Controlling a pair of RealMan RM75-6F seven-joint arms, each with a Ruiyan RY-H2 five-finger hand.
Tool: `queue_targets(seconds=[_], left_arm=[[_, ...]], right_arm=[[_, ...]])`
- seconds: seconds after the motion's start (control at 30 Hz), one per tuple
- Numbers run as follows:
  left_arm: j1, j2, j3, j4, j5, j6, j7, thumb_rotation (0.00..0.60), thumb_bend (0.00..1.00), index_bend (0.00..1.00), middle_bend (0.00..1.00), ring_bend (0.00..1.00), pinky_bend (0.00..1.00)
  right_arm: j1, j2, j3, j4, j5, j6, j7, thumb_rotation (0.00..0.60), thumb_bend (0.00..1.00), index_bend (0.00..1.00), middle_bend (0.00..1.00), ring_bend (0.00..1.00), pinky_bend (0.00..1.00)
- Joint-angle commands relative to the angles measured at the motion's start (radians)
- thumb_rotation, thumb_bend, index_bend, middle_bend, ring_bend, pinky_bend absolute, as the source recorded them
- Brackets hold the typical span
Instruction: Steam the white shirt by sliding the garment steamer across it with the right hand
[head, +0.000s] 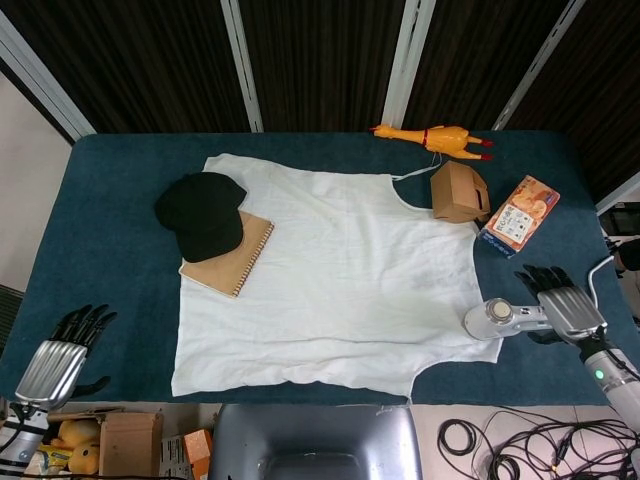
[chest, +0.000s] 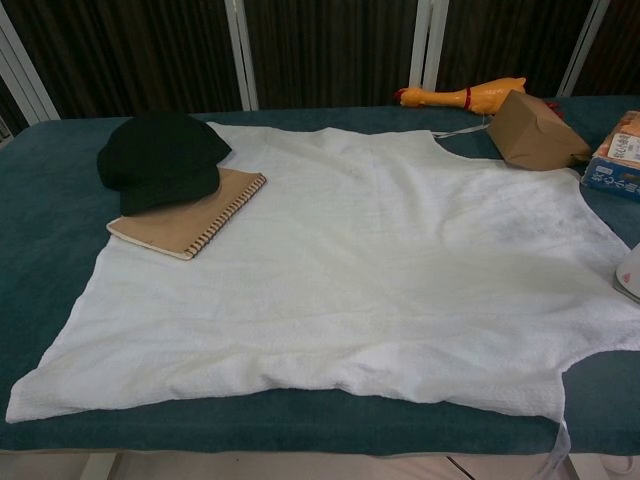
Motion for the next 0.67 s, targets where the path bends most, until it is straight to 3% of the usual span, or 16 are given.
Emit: queue_targets(seconds=[0.03,0.1,0.17,0.33,0.67], left_arm=[[0.036,-0.001,-0.004,-0.009,-0.016,0.048,-0.017,0.6,0.02,0.13,0.07,0.01,0.11],[0.063,-0.009,-0.007,-0.021,-0.041,0.074,0.0,0.6,0.02,0.13,0.07,0.0,0.11],[0.084,-0.022,-0.008,-0.029,-0.052,0.097,0.019,0.6,0.03,0.13,0.07,0.0,0.11],[0.112,-0.061,0.011,0.012,0.001,0.153,-0.055,0.6,0.02,0.13,0.07,0.0,0.11],[0.111,-0.039,0.025,0.02,0.018,0.13,-0.041,0.6,0.02,0.08,0.06,0.0,0.11]], right_arm=[[-0.111,0.035,0.0,-0.08,-0.084,0.257,0.03,0.6,0.1,0.0,0.0,0.0,0.04],[-0.168,0.027,0.001,-0.094,-0.105,0.373,0.017,0.6,0.09,0.0,0.0,0.0,0.11],[-0.209,0.023,-0.008,-0.113,-0.102,0.421,-0.019,0.6,0.09,0.0,0.0,0.0,0.17],[-0.295,0.0,-0.007,-0.185,-0.058,0.505,-0.173,0.6,0.09,0.0,0.0,0.0,0.0],[-0.342,-0.031,0.002,-0.225,-0.075,0.567,-0.259,0.6,0.09,0.0,0.0,0.0,0.0]])
